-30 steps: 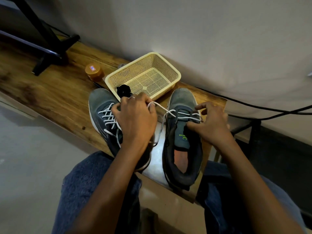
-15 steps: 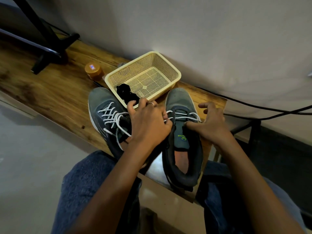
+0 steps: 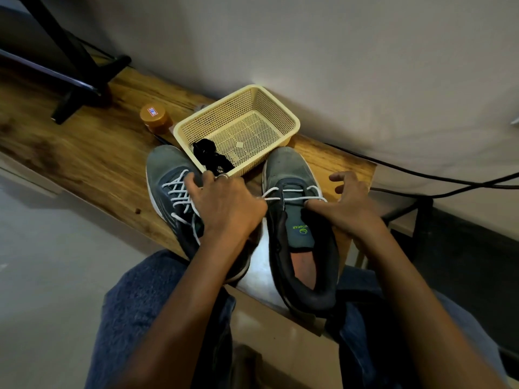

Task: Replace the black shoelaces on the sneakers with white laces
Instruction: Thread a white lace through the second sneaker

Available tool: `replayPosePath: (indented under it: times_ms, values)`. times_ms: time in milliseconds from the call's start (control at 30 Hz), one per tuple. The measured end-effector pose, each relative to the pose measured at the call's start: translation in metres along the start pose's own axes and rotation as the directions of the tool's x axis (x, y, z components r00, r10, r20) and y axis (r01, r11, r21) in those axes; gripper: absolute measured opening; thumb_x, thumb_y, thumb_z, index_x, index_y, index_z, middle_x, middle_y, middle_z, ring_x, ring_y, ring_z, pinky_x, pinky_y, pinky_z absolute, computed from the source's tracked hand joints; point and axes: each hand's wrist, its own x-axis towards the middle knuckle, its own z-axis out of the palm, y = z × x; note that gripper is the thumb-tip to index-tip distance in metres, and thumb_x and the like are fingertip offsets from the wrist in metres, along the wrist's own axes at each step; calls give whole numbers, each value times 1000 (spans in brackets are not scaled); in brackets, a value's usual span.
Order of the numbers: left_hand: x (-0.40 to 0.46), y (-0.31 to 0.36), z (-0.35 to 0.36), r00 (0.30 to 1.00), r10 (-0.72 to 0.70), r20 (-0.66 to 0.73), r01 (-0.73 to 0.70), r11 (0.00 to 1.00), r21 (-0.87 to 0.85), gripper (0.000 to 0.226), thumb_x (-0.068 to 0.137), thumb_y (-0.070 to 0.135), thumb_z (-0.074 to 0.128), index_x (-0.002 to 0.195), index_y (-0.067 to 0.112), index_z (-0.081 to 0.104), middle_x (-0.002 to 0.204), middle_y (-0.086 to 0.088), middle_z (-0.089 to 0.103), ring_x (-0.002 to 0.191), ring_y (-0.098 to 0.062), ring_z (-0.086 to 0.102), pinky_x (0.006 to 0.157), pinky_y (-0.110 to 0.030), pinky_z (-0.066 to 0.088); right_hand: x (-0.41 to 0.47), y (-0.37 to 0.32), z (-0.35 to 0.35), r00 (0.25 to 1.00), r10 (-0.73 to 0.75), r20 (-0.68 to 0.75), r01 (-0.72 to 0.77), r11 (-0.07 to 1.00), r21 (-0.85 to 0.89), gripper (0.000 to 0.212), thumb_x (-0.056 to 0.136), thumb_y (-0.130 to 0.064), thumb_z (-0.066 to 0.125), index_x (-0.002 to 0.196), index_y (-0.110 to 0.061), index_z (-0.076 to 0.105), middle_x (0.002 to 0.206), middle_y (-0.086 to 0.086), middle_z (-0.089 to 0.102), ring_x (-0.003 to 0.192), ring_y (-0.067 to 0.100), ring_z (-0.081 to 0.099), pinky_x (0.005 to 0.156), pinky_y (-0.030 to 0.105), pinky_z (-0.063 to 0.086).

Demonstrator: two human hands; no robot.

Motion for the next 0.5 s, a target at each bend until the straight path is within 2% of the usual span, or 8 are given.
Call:
replayPosePath:
  times_ms: [100,233,333,400,500]
  values:
    - [1,-3,0,999,5,-41,-5,1000,0,28,83,39,51,96,19,65,106,-3,63,118,-27,42,109,-50,14,0,0,1,1000,-7,-9,7,1000,2,70,76,-32,77,134,-21,38,135,9,36,100,14,43,77,31,42]
    - [1,1,3,963,243,-117,-257,957,-135,30,81,40,61,110,33,58,112,9,60,120,-19,37,103,-43,11,1,1,1,1000,-10,-2,10,1000,6,66,77,-32,75,132,-21,40,130,7,39,100,15,44,76,30,42]
    - [0,5,5,930,330,-163,-359,910,-206,18,84,40,65,101,35,65,97,14,66,114,-12,43,101,-37,7,2,2,0,1000,-11,-5,11,1000,-8,64,79,-32,74,132,-21,41,130,7,40,103,15,44,76,30,40]
    - [1,3,6,935,298,-193,-336,918,-212,10,85,43,65,88,34,67,84,13,66,107,-9,47,101,-36,7,2,2,0,1000,-4,-7,4,1000,-1,63,79,-31,74,132,-21,41,129,7,40,104,16,44,77,31,42]
    - [1,0,8,949,260,-176,-290,940,-177,11,85,43,65,80,33,66,77,11,64,103,-10,50,104,-37,6,2,3,0,1000,7,-3,-7,1000,7,64,78,-32,75,132,-21,41,130,8,42,108,19,46,82,35,46]
